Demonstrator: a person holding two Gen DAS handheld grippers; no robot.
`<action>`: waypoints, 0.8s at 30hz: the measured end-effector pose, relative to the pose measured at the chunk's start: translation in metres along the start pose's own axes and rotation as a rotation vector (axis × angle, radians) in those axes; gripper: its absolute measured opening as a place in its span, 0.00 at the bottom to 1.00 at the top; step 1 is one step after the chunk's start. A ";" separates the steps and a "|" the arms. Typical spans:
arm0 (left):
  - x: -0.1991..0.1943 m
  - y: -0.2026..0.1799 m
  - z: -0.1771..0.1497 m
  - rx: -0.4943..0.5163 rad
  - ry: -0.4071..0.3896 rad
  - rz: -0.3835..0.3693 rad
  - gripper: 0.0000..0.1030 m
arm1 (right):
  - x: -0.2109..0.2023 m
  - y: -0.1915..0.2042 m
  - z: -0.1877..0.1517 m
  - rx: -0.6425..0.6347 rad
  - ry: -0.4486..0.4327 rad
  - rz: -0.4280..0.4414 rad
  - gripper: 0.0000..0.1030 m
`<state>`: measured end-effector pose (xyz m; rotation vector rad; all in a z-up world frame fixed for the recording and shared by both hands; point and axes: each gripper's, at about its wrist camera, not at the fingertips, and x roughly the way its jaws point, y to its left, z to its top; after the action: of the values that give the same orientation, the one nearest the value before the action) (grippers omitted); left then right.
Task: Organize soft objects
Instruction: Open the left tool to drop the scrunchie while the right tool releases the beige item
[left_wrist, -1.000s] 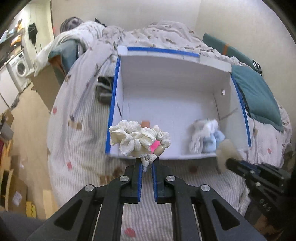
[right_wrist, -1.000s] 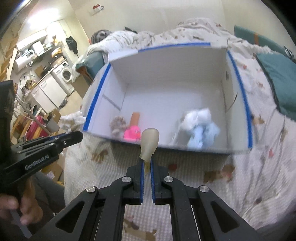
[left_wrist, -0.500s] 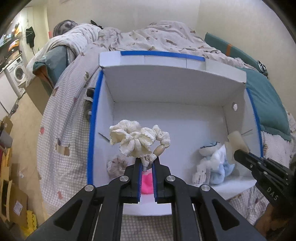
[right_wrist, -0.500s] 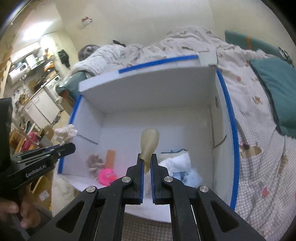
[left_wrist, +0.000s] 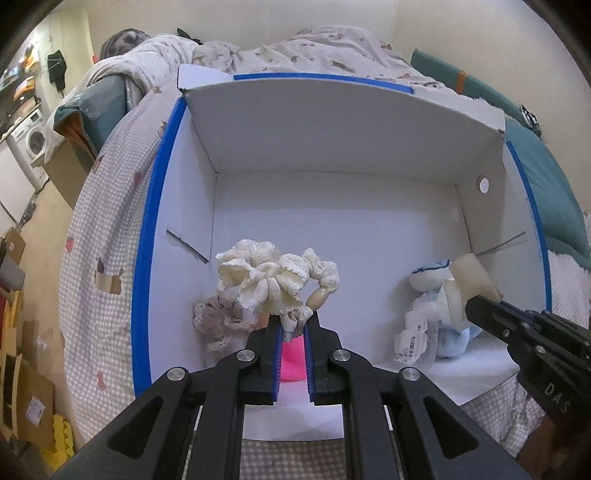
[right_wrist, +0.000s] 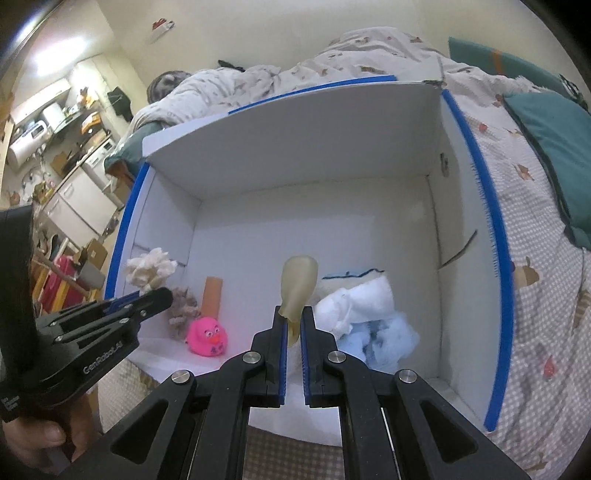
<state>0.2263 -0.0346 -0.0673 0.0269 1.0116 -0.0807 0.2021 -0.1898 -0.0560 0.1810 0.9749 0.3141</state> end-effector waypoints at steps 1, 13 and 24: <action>0.000 0.000 -0.001 0.004 0.001 0.003 0.09 | 0.001 0.001 -0.001 -0.005 0.002 -0.002 0.08; -0.002 -0.006 -0.004 0.029 0.006 0.010 0.18 | -0.003 -0.003 0.002 0.023 -0.031 0.000 0.24; -0.024 -0.007 -0.002 0.028 -0.086 0.028 0.65 | -0.018 -0.015 0.007 0.115 -0.113 0.031 1.00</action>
<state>0.2111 -0.0403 -0.0481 0.0626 0.9240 -0.0699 0.2011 -0.2101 -0.0418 0.3162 0.8792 0.2732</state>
